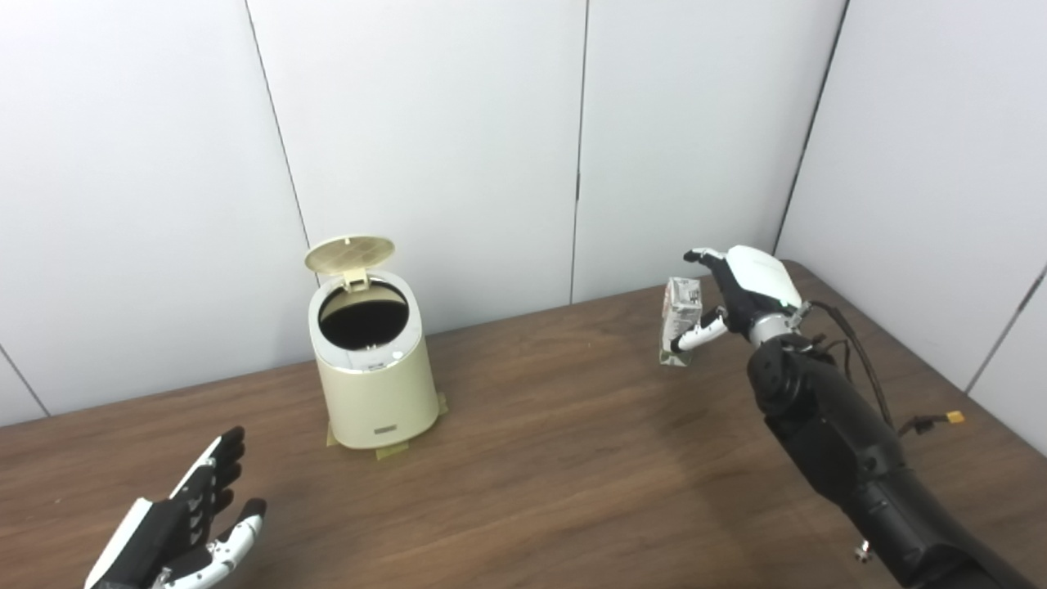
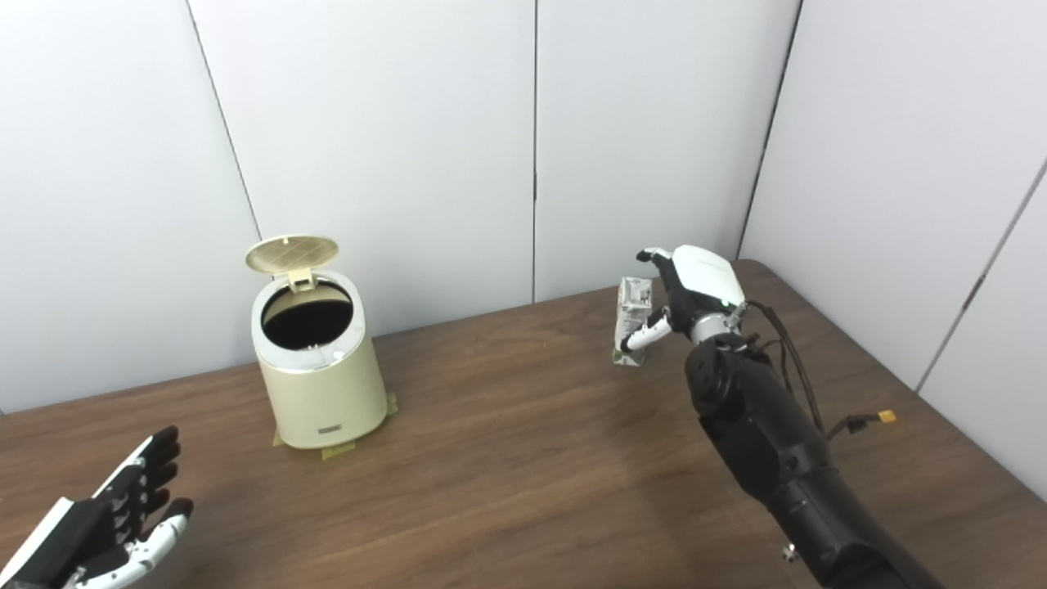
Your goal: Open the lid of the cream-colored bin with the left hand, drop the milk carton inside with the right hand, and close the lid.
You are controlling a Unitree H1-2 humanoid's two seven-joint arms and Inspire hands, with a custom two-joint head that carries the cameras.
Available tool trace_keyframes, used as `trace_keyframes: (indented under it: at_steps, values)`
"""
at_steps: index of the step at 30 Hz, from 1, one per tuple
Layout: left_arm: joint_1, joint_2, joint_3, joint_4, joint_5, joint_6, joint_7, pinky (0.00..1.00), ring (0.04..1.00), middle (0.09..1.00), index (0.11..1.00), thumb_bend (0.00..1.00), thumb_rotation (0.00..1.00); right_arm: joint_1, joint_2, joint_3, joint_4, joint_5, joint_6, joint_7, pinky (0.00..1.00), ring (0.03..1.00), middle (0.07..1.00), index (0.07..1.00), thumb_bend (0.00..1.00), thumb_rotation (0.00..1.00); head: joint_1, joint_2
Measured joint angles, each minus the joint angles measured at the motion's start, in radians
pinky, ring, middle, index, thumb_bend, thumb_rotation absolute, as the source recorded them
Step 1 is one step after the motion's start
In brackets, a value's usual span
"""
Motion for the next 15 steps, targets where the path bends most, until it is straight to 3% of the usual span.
trace_keyframes:
  at_steps: [5,15]
  values:
    - [0.000,0.003,0.000,0.000,0.002,0.000,0.001,1.00,1.000,1.000,1.000,0.13,0.00,-0.002,0.000,0.000,0.000,0.004,-0.002,0.000,0.53,0.662,0.716,0.781,0.89,0.09,0.002,0.002]
    - [0.000,0.005,-0.005,0.000,0.005,0.000,0.002,1.00,1.000,1.000,1.000,0.16,0.00,-0.001,0.000,-0.006,0.004,0.037,-0.023,-0.008,0.54,0.631,0.693,0.716,0.85,0.02,0.002,0.003]
